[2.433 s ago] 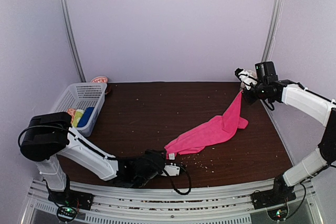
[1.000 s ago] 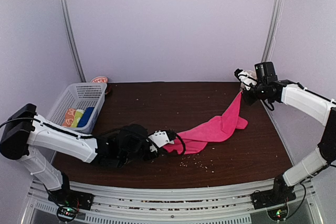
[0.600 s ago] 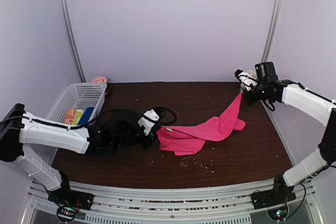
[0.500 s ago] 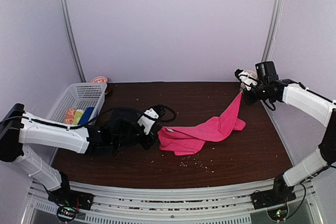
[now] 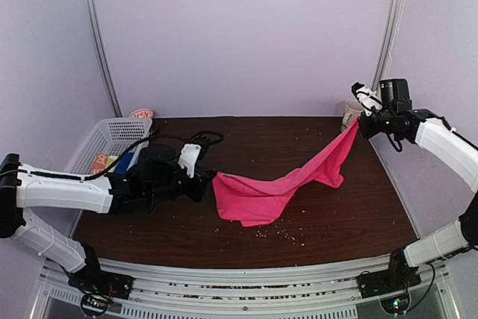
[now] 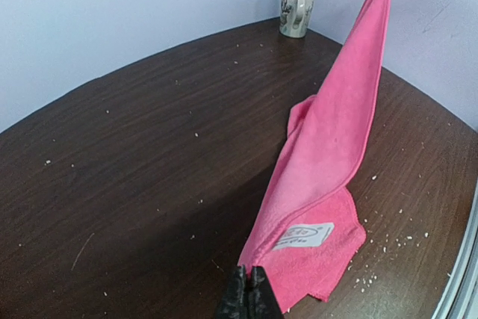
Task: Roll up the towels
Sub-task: Pick up the towel from the center of the board, then flatten out the towel at the center of the board.
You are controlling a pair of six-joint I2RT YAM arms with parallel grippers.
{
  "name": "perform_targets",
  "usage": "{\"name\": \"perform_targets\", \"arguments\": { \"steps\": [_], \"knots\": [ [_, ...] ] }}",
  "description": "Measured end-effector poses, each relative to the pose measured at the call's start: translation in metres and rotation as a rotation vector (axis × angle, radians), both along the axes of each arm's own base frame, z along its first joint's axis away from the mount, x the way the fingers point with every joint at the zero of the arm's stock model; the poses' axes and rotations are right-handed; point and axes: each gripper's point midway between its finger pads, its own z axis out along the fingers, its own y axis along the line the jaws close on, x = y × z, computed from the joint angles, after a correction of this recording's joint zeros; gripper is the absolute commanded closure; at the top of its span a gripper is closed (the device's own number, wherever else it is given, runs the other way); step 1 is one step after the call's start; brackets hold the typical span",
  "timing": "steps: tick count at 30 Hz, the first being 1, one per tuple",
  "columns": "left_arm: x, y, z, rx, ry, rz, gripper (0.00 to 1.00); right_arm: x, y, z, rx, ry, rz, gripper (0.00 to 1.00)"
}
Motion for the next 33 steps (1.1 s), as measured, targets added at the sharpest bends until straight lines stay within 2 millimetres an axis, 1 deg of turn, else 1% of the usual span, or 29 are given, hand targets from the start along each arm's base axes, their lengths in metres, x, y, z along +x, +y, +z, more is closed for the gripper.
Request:
{"name": "perform_targets", "arguments": {
  "steps": [2, 5, 7, 9, 11, 14, 17, 19, 21, 24, 27, 31, 33],
  "knots": [
    [-0.002, 0.004, -0.009, 0.014, 0.024, 0.001, 1.00, 0.004, -0.016, 0.005, -0.008, -0.008, -0.052, 1.00],
    [-0.006, 0.011, -0.022, 0.043, 0.049, 0.008, 1.00, 0.007, -0.037, 0.004, -0.019, -0.002, -0.112, 1.00],
    [-0.008, 0.019, -0.024, 0.056, 0.048, 0.027, 1.00, 0.007, -0.052, -0.001, -0.028, 0.016, -0.146, 1.00],
    [-0.007, 0.028, -0.020, 0.060, 0.035, 0.057, 1.00, 0.004, -0.058, -0.008, -0.040, 0.049, -0.138, 1.00],
    [-0.006, 0.036, -0.014, 0.062, 0.019, 0.088, 1.00, 0.001, -0.056, -0.014, -0.048, 0.080, -0.094, 1.00],
    [-0.002, 0.050, 0.000, 0.051, -0.020, 0.140, 1.00, -0.009, -0.041, -0.024, -0.068, 0.139, 0.036, 1.00],
    [0.001, 0.060, 0.014, 0.040, -0.062, 0.178, 1.00, -0.025, -0.023, -0.033, -0.097, 0.201, 0.191, 1.00],
    [0.003, 0.065, 0.017, 0.050, -0.076, 0.197, 1.00, -0.037, -0.014, -0.039, -0.122, 0.249, 0.291, 1.00],
    [0.004, 0.070, 0.016, 0.077, -0.083, 0.217, 1.00, -0.047, -0.008, -0.042, -0.145, 0.281, 0.365, 1.00],
    [0.007, 0.078, 0.016, 0.115, -0.091, 0.253, 1.00, -0.057, -0.003, -0.042, -0.186, 0.312, 0.446, 1.00],
    [0.010, 0.090, 0.022, 0.139, -0.111, 0.302, 1.00, -0.065, -0.003, -0.041, -0.231, 0.324, 0.496, 1.00],
    [0.011, 0.103, 0.046, 0.131, -0.157, 0.358, 1.00, -0.074, -0.005, -0.033, -0.288, 0.320, 0.532, 1.00],
    [0.011, 0.107, 0.061, 0.116, -0.183, 0.374, 1.00, -0.077, -0.006, -0.022, -0.318, 0.305, 0.550, 1.00]
  ]
}}
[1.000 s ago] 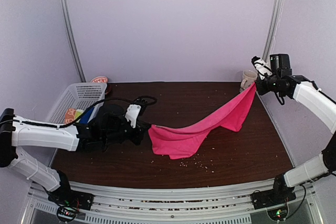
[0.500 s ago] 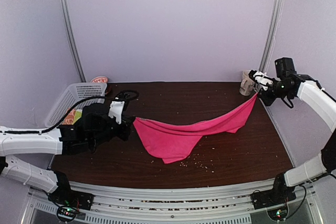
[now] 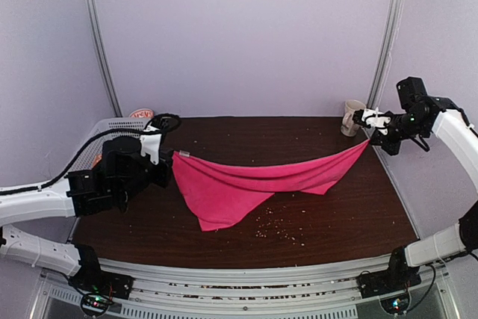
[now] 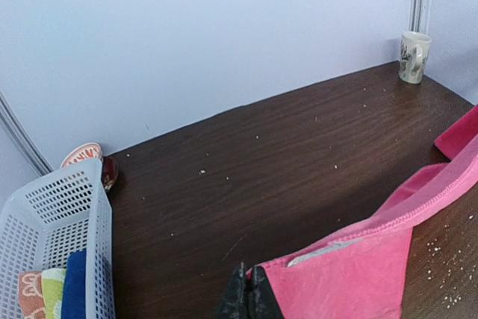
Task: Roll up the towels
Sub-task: Flatten out the towel at the center of the board.
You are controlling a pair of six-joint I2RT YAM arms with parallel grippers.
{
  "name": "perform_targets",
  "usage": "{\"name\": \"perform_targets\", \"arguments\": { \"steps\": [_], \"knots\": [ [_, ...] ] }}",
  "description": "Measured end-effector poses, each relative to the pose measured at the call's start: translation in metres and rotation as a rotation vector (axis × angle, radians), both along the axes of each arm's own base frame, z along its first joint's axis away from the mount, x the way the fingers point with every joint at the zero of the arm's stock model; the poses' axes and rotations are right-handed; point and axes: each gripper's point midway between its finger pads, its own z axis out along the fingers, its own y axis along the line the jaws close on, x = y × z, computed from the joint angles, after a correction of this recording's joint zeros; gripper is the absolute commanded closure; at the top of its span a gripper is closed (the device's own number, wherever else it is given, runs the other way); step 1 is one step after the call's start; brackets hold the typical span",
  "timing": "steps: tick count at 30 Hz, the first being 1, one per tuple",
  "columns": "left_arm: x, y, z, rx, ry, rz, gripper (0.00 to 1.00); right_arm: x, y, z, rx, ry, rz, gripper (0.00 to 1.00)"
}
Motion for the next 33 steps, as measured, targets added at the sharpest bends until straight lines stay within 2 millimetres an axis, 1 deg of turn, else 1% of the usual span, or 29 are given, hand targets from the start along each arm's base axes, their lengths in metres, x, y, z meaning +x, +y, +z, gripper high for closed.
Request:
{"name": "perform_targets", "arguments": {
  "steps": [4, 8, 12, 14, 17, 19, 22, 24, 26, 27, 28, 29, 30, 31, 32, 33],
  "knots": [
    [0.000, 0.003, 0.028, -0.016, -0.056, -0.001, 1.00, -0.009, 0.006, 0.029, -0.017, -0.049, 0.064, 1.00],
    [-0.003, 0.000, 0.052, -0.022, -0.102, -0.036, 1.00, -0.024, 0.021, 0.052, 0.001, -0.073, 0.140, 1.00],
    [-0.014, 0.001, 0.080, -0.056, -0.154, -0.096, 1.00, -0.037, 0.033, 0.072, 0.040, -0.104, 0.183, 1.00],
    [-0.024, 0.008, 0.095, -0.087, -0.188, -0.116, 1.00, -0.045, 0.036, 0.082, 0.063, -0.126, 0.193, 1.00],
    [-0.041, 0.025, 0.125, -0.157, -0.257, -0.129, 1.00, -0.060, 0.041, 0.101, 0.107, -0.178, 0.201, 1.00],
    [-0.052, 0.037, 0.143, -0.202, -0.297, -0.132, 1.00, -0.071, 0.044, 0.120, 0.138, -0.229, 0.203, 1.00],
    [-0.064, 0.051, 0.169, -0.261, -0.344, -0.131, 1.00, -0.088, 0.048, 0.155, 0.197, -0.327, 0.195, 1.00],
    [-0.064, 0.057, 0.179, -0.275, -0.352, -0.110, 1.00, -0.093, 0.048, 0.168, 0.229, -0.360, 0.174, 1.00],
    [-0.058, 0.058, 0.181, -0.272, -0.338, -0.070, 1.00, -0.093, 0.046, 0.176, 0.261, -0.381, 0.134, 1.00],
    [-0.053, 0.057, 0.178, -0.260, -0.325, -0.047, 1.00, -0.088, 0.045, 0.176, 0.272, -0.380, 0.108, 1.00],
    [-0.045, 0.053, 0.171, -0.239, -0.305, -0.020, 1.00, -0.079, 0.042, 0.173, 0.284, -0.372, 0.071, 1.00],
    [-0.038, 0.049, 0.163, -0.213, -0.285, -0.003, 1.00, -0.068, 0.040, 0.167, 0.289, -0.352, 0.034, 1.00],
    [-0.029, 0.044, 0.152, -0.183, -0.259, 0.013, 1.00, -0.051, 0.036, 0.154, 0.288, -0.318, -0.011, 1.00],
    [-0.019, 0.040, 0.142, -0.159, -0.235, 0.024, 1.00, -0.034, 0.033, 0.139, 0.282, -0.280, -0.051, 1.00],
    [-0.006, 0.035, 0.127, -0.127, -0.200, 0.036, 1.00, -0.016, 0.030, 0.121, 0.271, -0.235, -0.089, 1.00],
    [0.007, 0.033, 0.113, -0.102, -0.170, 0.052, 1.00, -0.004, 0.027, 0.108, 0.264, -0.202, -0.118, 1.00]
  ]
}}
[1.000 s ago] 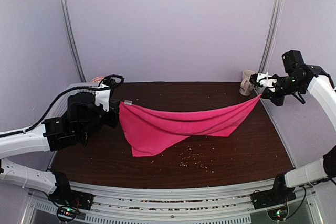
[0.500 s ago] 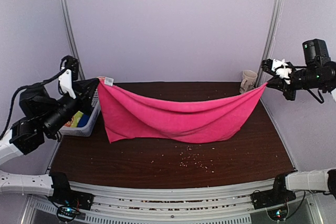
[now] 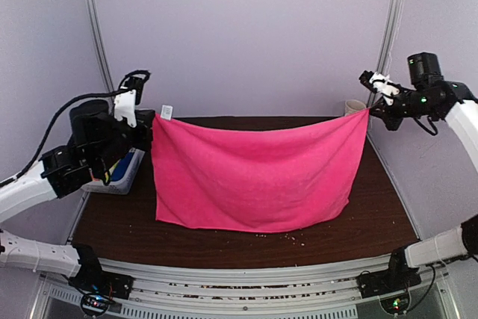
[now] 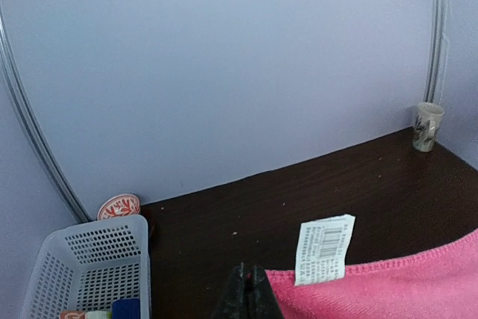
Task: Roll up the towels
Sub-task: Flatten out the towel at the center of the board.
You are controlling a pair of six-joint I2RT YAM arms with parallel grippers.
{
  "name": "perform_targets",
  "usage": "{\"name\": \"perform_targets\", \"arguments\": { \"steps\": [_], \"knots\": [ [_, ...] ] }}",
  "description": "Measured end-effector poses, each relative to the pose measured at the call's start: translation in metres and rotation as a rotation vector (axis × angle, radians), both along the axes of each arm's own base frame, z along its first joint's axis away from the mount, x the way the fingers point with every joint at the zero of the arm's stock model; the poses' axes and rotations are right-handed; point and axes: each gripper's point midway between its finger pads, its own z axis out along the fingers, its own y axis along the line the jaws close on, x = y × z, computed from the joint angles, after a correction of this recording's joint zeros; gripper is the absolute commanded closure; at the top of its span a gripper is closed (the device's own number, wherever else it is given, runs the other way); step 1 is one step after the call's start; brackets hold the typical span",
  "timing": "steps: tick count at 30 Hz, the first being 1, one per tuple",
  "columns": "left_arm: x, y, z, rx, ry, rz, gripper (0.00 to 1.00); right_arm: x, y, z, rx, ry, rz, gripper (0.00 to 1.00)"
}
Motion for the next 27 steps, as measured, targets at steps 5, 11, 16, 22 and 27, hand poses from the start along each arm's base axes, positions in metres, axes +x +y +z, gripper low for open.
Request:
{"name": "perform_targets", "arguments": {
  "steps": [5, 11, 16, 22, 27],
  "knots": [
    [0.071, -0.008, -0.086, 0.096, 0.191, 0.054, 1.00, 0.075, -0.012, -0.120, -0.056, 0.267, -0.114, 1.00],
    [0.154, -0.038, -0.197, 0.194, 0.409, 0.040, 1.00, 0.141, -0.027, -0.219, -0.139, 0.429, -0.216, 1.00],
    [0.213, -0.055, -0.252, 0.243, 0.452, 0.051, 1.00, 0.208, -0.033, -0.252, -0.153, 0.387, -0.294, 1.00],
    [0.249, -0.055, -0.261, 0.287, 0.398, 0.098, 1.00, 0.257, -0.033, -0.247, -0.134, 0.280, -0.336, 1.00],
    [0.263, -0.041, -0.242, 0.289, 0.321, 0.173, 1.00, 0.272, -0.039, -0.235, -0.168, 0.197, -0.366, 1.00]
  ]
}}
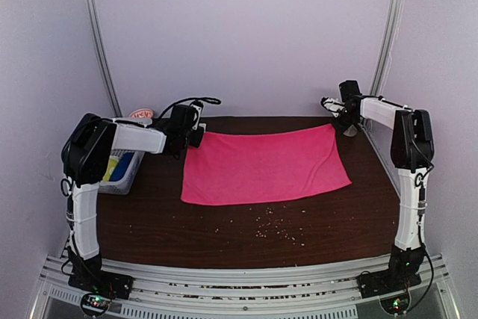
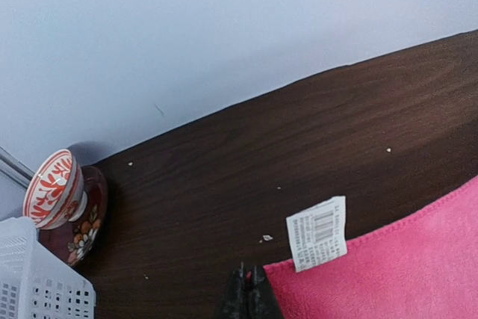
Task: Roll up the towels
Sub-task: Flatten out the towel at the center of the board.
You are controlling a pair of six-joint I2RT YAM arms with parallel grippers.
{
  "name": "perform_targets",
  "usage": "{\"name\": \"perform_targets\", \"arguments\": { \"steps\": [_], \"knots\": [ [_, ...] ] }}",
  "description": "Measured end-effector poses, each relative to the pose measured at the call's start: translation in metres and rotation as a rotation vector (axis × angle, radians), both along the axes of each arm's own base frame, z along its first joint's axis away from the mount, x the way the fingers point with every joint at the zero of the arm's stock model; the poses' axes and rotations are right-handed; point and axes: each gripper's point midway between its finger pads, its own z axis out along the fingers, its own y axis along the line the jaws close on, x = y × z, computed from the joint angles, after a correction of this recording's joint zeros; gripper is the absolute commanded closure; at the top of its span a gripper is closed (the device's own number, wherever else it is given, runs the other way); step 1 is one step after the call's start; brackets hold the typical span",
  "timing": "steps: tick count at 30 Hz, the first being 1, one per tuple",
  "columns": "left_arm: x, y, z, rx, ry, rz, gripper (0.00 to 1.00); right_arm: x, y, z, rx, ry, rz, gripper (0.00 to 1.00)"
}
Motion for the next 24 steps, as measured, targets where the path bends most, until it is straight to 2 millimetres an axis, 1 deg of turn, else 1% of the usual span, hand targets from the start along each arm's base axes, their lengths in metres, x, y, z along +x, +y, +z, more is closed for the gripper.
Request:
{"name": "perform_targets", "arguments": {
  "steps": [4, 6, 10, 15, 17, 21, 24],
  "knots": [
    [0.003, 0.010, 0.004, 0.023, -0.034, 0.031, 1.00, 0.003, -0.006, 0.002, -0.077, -0.017, 0.009, 1.00],
    [0.005, 0.013, 0.007, 0.035, -0.048, 0.038, 1.00, 0.001, -0.006, -0.002, -0.110, -0.005, 0.030, 1.00],
    [0.008, 0.016, 0.014, 0.060, -0.080, 0.051, 1.00, -0.004, 0.001, -0.009, -0.175, 0.024, 0.097, 1.00],
    [0.010, 0.024, 0.020, 0.108, -0.107, 0.085, 1.00, -0.009, 0.017, -0.012, -0.249, 0.054, 0.202, 1.00],
    [0.011, 0.028, 0.022, 0.131, -0.116, 0.100, 1.00, -0.011, 0.020, -0.014, -0.284, 0.070, 0.246, 1.00],
    [0.014, 0.031, 0.021, 0.162, -0.128, 0.116, 1.00, -0.017, 0.026, -0.018, -0.341, 0.106, 0.318, 1.00],
    [0.014, 0.032, 0.016, 0.172, -0.124, 0.112, 1.00, -0.021, 0.024, -0.021, -0.372, 0.132, 0.348, 1.00]
  ]
}}
